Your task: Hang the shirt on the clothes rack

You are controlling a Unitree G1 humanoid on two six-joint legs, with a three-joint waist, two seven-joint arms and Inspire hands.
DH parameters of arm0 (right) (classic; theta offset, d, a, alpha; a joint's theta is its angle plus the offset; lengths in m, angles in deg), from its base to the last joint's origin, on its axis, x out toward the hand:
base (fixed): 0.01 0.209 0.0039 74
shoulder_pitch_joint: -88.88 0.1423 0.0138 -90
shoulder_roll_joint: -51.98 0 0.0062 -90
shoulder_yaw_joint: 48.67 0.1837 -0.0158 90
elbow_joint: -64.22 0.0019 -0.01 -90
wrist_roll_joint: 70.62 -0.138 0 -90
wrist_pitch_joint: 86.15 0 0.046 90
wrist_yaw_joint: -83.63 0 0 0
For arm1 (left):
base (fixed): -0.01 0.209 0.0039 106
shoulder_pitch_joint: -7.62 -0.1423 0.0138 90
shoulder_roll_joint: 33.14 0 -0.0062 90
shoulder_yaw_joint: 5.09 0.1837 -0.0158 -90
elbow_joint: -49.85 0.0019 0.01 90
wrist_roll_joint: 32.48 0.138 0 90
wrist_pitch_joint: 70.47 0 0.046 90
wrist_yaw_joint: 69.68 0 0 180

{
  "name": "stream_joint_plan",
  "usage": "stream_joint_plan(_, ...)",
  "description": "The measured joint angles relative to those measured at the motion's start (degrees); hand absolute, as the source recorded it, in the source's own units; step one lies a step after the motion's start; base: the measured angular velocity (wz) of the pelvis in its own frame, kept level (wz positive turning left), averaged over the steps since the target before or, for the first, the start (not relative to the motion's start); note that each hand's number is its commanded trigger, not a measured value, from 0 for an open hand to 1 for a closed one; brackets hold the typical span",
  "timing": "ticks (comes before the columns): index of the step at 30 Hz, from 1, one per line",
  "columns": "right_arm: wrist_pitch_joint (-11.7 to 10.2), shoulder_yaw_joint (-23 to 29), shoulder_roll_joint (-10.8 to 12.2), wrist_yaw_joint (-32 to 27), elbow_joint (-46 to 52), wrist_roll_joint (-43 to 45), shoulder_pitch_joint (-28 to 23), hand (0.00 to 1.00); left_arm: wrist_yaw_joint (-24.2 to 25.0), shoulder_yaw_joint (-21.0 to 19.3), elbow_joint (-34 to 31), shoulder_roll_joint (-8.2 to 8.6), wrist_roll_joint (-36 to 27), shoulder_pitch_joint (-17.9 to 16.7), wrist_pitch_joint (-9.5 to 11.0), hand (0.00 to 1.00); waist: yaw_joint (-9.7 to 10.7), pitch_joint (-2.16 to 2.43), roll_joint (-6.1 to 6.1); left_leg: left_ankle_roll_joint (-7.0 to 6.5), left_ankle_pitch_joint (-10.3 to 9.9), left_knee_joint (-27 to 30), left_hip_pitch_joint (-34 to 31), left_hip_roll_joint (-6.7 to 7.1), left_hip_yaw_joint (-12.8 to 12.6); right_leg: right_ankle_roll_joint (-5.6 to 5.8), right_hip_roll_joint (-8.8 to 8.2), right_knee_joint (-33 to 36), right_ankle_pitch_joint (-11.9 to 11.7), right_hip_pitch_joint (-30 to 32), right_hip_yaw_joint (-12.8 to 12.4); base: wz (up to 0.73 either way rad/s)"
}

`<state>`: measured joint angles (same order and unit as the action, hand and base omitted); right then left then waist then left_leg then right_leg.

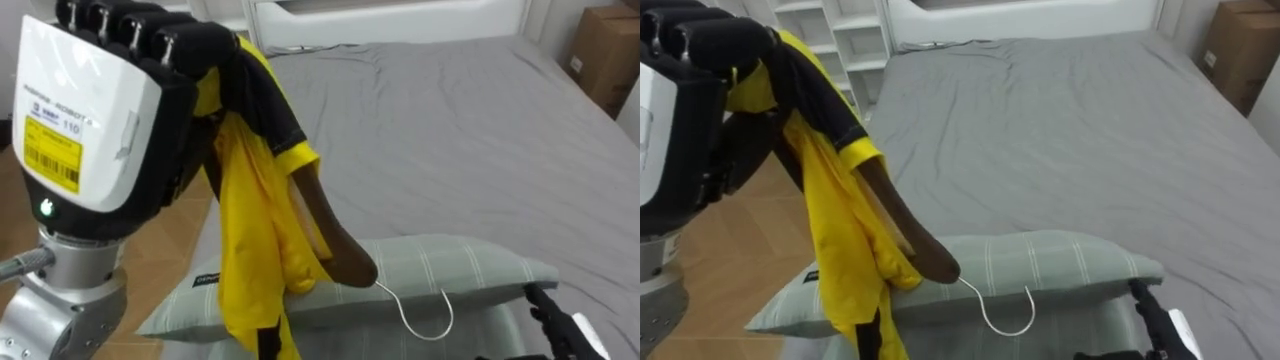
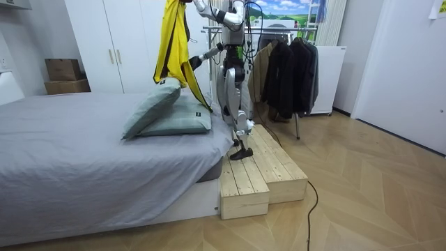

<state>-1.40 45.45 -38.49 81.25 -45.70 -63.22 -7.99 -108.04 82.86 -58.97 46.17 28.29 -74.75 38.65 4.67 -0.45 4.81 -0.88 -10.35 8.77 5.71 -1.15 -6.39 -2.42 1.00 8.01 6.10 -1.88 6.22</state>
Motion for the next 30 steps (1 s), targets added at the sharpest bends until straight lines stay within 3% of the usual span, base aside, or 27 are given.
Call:
stream_joint_plan(6, -0.7, -0.1, -0.8, -0.2, 12.2, -0.1, 0.1, 0.00, 0.4, 0.0, 0.0, -1.15, 0.2, 0.0, -1.2, 1.00, -0.4, 0.00, -0.49, 0.01, 0.0, 0.0, 0.2, -0.20, -1.3, -0.02, 0.05, 0.0, 0.0, -0.1, 0.1, -0.01)
stream_joint_plan(17, -0.1, -0.8, -0.8, 0.6, 12.7, 1.9, 0.1, 0.00, 0.3, 0.0, 0.0, -1.14, 0.2, 0.0, -4.3, 1.00, -2.0, 0.03, -0.47, 0.01, 0.0, -0.1, 0.8, -0.16, -2.2, -0.01, 0.09, 0.3, 0.0, -0.1, -0.9, -0.05)
stream_joint_plan(30, 0.4, -0.7, -0.8, 2.1, 12.7, -0.1, 0.1, 0.00, 0.3, 0.1, 0.0, -0.94, 0.6, -0.3, -6.9, 1.00, -1.8, 0.33, -0.05, 0.02, 0.0, -0.1, 1.0, -0.18, -2.8, -0.04, 0.10, 0.8, 0.0, 0.2, -1.4, -0.02)
